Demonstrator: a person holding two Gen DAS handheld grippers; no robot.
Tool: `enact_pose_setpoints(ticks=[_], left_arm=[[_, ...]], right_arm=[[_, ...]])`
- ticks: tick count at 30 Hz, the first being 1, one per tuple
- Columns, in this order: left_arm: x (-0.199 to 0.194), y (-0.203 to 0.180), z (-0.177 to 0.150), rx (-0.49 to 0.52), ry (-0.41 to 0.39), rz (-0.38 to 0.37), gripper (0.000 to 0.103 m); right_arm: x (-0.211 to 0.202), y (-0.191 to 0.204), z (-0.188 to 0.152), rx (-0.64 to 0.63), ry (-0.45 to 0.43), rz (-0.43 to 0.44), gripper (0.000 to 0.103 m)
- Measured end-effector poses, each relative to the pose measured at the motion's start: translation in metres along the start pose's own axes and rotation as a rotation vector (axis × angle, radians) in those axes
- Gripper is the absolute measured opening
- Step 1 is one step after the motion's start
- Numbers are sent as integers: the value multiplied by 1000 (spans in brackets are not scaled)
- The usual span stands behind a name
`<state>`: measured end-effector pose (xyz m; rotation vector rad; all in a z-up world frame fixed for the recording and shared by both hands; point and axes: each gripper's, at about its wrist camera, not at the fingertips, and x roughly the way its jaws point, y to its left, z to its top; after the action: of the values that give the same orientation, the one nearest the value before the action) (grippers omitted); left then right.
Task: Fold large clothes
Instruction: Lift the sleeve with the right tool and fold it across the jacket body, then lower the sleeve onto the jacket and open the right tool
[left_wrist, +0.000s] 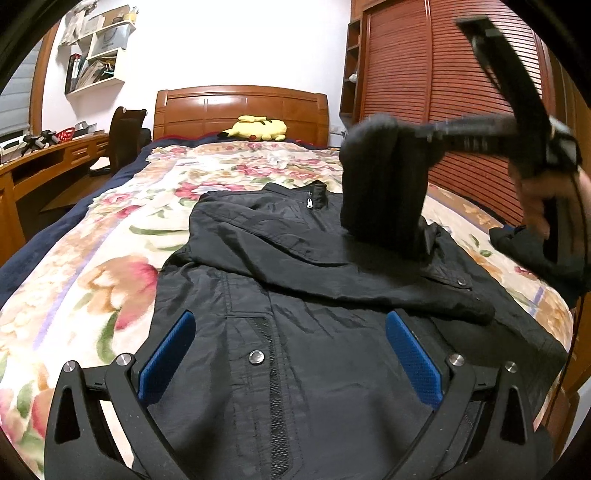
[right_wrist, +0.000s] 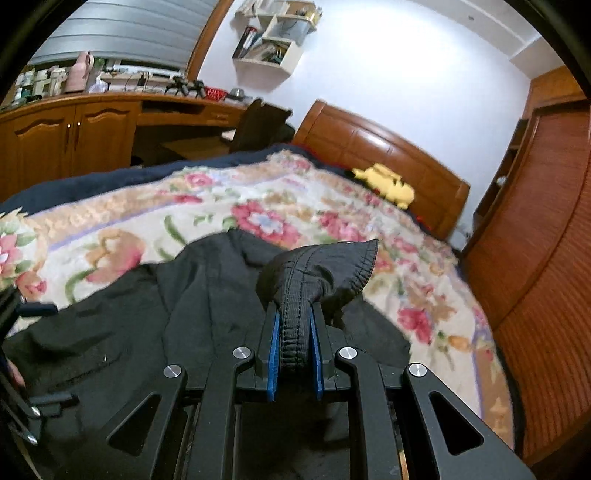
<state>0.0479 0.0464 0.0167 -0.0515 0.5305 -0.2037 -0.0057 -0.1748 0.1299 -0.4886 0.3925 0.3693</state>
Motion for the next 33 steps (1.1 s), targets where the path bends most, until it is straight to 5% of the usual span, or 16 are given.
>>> enact_pose_setpoints(ticks=[13,17,19,21,33], left_arm=[[3,1,-1,4,6,9,103],[3,1,-1,0,8,9,103],[4,1,-1,-1,10,10,103],[4,0,-2,1,12,10,103],[10,-5,-2,10,25,11,103]], right_arm=[[-10,9,-8,40,78,123,16],[-9,5,-9,76,89,162,30],[-8,1,-13,87,69,155,55],[-9,-3,-17,100,48,126,61],[15,-38,-69,298,147,91,61]])
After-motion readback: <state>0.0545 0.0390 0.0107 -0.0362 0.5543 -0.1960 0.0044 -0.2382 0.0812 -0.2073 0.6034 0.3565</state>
